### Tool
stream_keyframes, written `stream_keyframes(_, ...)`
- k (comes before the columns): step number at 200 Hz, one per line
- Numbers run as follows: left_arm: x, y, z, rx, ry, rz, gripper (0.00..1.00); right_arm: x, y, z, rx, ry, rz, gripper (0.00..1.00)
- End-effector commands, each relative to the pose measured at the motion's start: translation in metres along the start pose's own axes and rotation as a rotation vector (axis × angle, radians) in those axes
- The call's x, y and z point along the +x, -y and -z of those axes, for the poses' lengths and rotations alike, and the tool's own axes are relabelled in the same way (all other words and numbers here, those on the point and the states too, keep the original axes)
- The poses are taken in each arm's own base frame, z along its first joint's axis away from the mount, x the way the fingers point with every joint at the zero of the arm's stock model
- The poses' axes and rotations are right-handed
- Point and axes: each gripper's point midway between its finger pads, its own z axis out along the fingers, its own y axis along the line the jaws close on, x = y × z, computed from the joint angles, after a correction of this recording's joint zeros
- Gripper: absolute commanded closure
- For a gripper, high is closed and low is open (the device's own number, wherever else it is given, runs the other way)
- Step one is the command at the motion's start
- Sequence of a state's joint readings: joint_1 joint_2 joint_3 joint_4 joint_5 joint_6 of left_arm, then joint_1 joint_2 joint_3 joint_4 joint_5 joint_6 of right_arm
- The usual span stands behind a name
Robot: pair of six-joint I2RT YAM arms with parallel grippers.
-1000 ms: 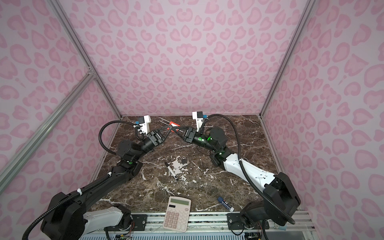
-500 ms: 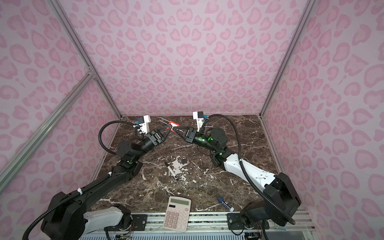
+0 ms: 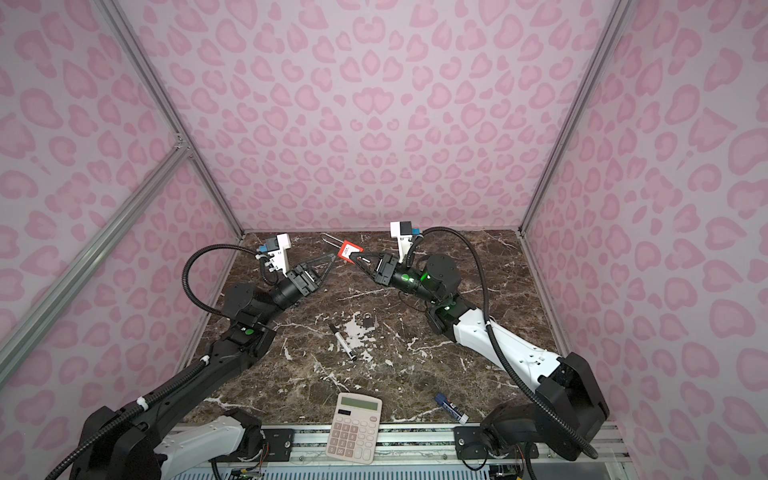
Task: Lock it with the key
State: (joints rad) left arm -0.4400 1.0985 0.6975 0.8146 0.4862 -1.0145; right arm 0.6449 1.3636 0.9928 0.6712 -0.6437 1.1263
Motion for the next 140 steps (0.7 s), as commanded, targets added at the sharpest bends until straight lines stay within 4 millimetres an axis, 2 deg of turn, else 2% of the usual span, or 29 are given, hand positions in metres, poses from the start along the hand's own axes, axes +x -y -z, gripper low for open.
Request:
stream_keyframes(1, 0.001, -0.005, 0.007, -0.048, -0.013, -0.075, 0.27, -0.002, 0.002, 0.004, 0.021, 0.003, 0.039, 0.9)
stream_keyframes(74, -0.002, -0.003, 0.026, -0.124, -0.083, -0.211, 0.27, 0.003, 0.011, 0.015, 0.118, -0.061, 0.102, 0.9)
stream_keyframes(140, -0.01, 0.005, 0.016, -0.079, -0.097, -0.203, 0.27, 0.009, 0.002, 0.018, 0.097, -0.101, 0.103, 0.9)
